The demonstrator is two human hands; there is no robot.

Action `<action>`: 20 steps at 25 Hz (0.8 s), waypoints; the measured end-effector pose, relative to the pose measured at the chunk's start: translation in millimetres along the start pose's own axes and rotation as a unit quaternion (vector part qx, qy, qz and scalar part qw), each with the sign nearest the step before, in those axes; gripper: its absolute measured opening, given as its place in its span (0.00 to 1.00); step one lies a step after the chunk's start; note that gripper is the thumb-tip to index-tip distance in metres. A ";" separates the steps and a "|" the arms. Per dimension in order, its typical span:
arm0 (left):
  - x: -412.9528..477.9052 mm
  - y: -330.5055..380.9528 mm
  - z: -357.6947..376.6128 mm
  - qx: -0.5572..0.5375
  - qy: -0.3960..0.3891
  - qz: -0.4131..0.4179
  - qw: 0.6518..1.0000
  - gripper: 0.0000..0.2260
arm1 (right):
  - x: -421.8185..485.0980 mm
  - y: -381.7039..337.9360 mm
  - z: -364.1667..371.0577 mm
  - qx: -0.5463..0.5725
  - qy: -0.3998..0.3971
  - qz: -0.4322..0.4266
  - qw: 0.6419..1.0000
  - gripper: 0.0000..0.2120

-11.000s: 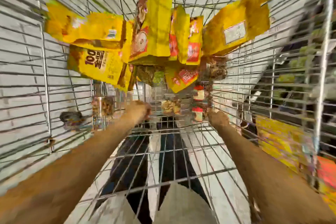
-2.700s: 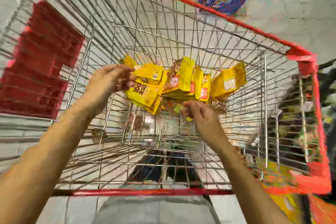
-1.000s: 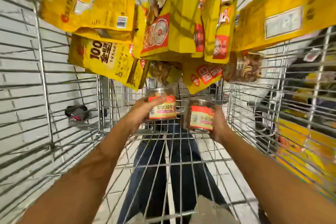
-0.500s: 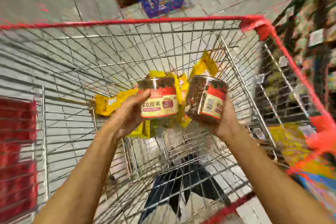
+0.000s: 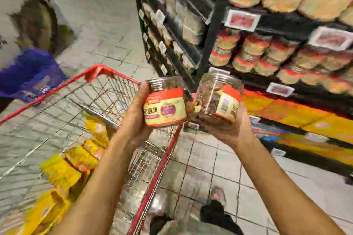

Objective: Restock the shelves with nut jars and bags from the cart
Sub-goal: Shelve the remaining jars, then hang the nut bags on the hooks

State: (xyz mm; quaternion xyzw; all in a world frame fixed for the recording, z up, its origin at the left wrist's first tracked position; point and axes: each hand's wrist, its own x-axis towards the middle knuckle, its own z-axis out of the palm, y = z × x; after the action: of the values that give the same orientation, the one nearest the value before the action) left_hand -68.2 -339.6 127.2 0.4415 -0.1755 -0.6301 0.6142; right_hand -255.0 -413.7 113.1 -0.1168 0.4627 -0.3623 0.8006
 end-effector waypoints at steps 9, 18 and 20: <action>122.3 -106.4 180.2 0.059 -0.060 -0.020 0.996 0.20 | 20.6 -176.5 -144.0 0.028 0.022 -0.069 0.997 0.30; 204.0 -138.3 185.4 0.059 0.013 -0.012 0.998 0.21 | 101.7 -187.7 -158.7 0.089 -0.003 -0.065 0.994 0.21; 217.5 -150.6 179.0 0.093 0.038 0.033 0.994 0.27 | 117.0 -184.9 -156.9 0.104 -0.004 -0.074 0.992 0.19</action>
State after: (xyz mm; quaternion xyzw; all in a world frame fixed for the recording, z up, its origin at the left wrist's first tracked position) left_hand -268.2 -571.5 36.3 0.5145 -0.2239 -0.5732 0.5972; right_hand -435.6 -602.2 47.5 -0.0683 0.4096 -0.4659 0.7814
